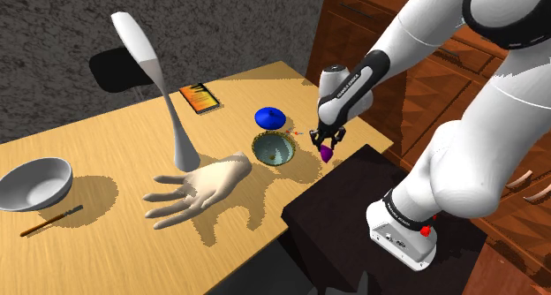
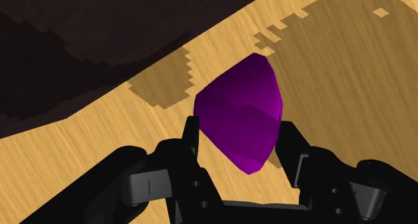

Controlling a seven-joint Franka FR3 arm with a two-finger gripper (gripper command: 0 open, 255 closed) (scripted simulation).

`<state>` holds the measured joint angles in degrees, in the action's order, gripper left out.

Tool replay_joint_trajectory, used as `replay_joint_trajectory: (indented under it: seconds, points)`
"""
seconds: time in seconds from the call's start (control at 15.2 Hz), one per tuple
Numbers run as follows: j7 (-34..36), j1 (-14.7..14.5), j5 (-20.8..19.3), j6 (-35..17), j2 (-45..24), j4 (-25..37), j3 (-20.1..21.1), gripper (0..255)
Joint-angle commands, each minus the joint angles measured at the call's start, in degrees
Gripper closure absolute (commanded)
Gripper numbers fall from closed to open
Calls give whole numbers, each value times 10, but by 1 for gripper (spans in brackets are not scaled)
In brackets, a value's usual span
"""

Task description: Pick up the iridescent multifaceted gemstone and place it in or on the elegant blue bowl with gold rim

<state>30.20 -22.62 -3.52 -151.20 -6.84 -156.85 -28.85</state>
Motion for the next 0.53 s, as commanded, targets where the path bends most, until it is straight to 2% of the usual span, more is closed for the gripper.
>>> replay_joint_trajectory:
  seconds: [0.0,0.46]
  points:
    - [17,-4,-25,21,27,-3,-9,255]
    - [55,0,-82,95,107,-3,-17,255]
